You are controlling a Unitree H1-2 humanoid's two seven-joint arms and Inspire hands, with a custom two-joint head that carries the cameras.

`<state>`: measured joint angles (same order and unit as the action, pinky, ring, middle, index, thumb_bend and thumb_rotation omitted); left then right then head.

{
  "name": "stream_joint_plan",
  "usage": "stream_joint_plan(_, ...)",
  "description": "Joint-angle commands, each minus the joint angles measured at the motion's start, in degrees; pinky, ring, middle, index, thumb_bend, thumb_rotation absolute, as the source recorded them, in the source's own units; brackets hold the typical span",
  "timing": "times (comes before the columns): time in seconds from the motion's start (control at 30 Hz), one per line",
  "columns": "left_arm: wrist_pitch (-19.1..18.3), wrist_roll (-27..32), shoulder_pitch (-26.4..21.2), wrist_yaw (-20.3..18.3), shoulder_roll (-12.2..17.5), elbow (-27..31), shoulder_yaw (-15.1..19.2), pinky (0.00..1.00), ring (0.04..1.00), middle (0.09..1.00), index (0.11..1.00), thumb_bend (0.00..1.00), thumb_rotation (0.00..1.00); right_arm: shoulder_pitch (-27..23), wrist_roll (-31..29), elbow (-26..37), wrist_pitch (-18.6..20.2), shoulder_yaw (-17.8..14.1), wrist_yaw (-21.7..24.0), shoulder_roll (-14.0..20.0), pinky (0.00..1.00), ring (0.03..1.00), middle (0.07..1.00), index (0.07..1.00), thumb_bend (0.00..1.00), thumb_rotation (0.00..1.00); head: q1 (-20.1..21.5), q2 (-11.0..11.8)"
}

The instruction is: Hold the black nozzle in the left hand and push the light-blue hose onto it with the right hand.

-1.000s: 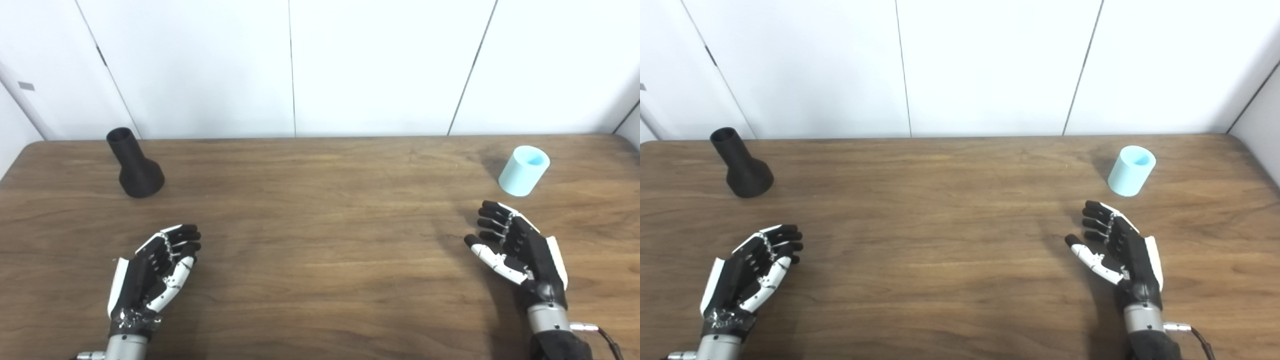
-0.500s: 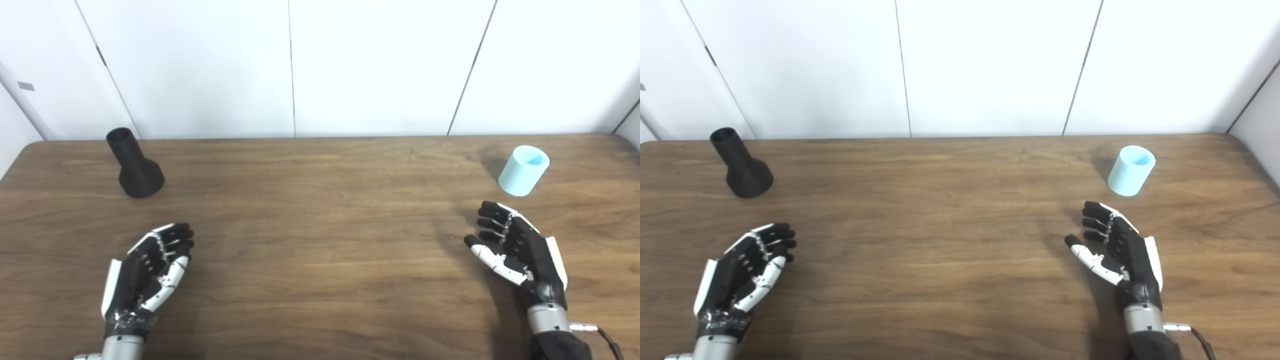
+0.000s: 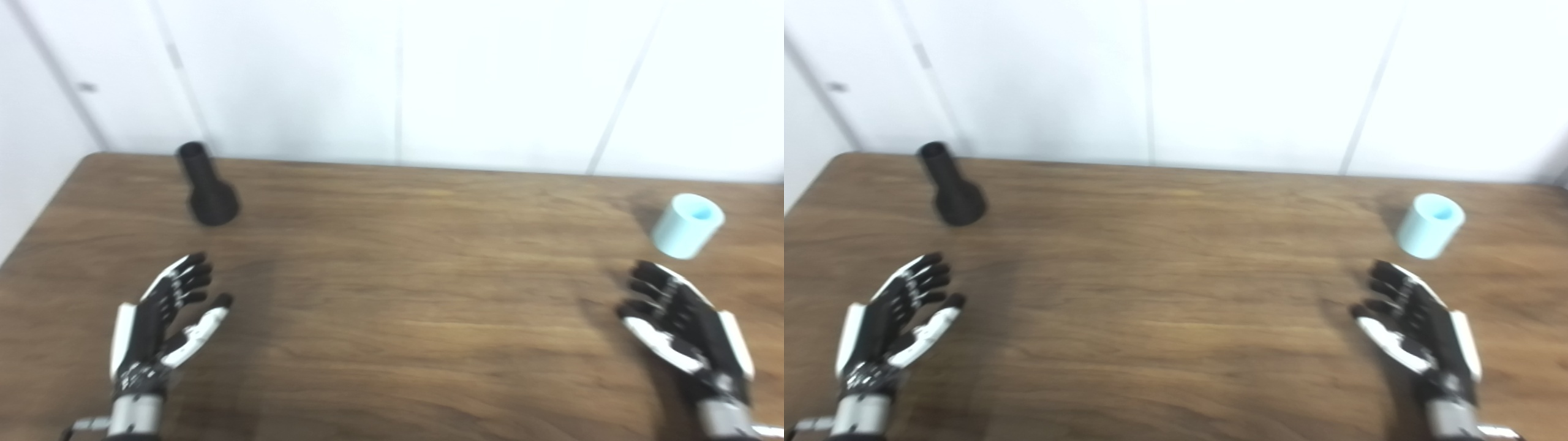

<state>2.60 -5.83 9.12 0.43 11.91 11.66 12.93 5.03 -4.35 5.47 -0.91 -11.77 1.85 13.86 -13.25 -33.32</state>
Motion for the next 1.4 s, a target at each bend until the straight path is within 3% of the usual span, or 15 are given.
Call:
stream_joint_plan(0.0,0.2,-0.5,-1.3,0.9,1.2,0.4,0.6,0.80,0.830,0.825,0.852,0.77,0.33,1.2,-0.2,-0.8,0.0,-1.9,-0.1,2.4,0.64,0.730,0.748,0.720,0.31,0.10,-2.8,0.6)
stream_joint_plan(0.1,-0.1,-1.0,-2.1,2.0,0.6,-0.7,1.0,0.80,0.833,0.833,0.856,0.83,0.34,0.9,-2.1,-2.0,0.7,-3.1,0.8,3.5,0.61,0.708,0.728,0.700,0.34,0.19,-6.9,1.2)
stream_joint_plan(0.23,1.1,-3.1,-3.5,4.2,1.0,-3.0,1.5,0.77,0.809,0.824,0.853,0.86,0.39,0.1,-3.0,-2.8,2.4,-4.4,1.3,4.5,0.63,0.730,0.739,0.707,0.31,0.20,-11.9,1.4)
stream_joint_plan(0.3,1.6,-2.8,-4.4,4.8,1.3,-4.3,2.0,0.78,0.811,0.827,0.860,0.86,0.40,-0.3,-1.4,-2.8,4.2,-4.7,-0.1,4.7,0.61,0.710,0.723,0.686,0.33,0.29,-13.0,1.5)
stream_joint_plan(0.53,1.1,-3.9,-7.3,6.6,0.7,-6.7,1.9,0.79,0.818,0.837,0.874,0.90,0.42,-1.5,-0.7,-5.4,5.4,-5.7,-0.1,6.2,0.60,0.702,0.718,0.675,0.33,0.39,-18.4,2.7)
stream_joint_plan(0.67,1.1,-4.1,-8.8,7.2,0.7,-8.7,1.3,0.79,0.831,0.839,0.888,0.91,0.40,-2.3,-2.1,-8.3,3.8,-6.3,0.7,6.7,0.60,0.703,0.721,0.677,0.33,0.38,-20.5,3.8)
stream_joint_plan(0.83,-2.5,-6.7,-11.5,8.5,1.1,-9.8,0.7,0.81,0.841,0.846,0.888,0.98,0.42,-3.5,-1.7,-10.2,3.4,-5.9,0.7,7.5,0.59,0.691,0.709,0.667,0.33,0.38,-25.4,4.9)
stream_joint_plan(1.13,-4.0,-5.4,-18.3,9.7,4.9,-15.7,2.6,0.83,0.877,0.882,0.907,1.00,0.40,-5.5,-2.5,-14.6,1.7,-6.0,1.1,8.0,0.60,0.697,0.713,0.674,0.34,0.38,-26.5,6.1)
stream_joint_plan(1.37,-8.8,-8.8,-22.0,11.2,8.2,-17.3,2.3,0.81,0.864,0.866,0.905,1.00,0.42,-5.9,-2.7,-15.1,1.5,-5.8,1.4,8.0,0.60,0.693,0.708,0.673,0.34,0.38,-26.9,6.4)
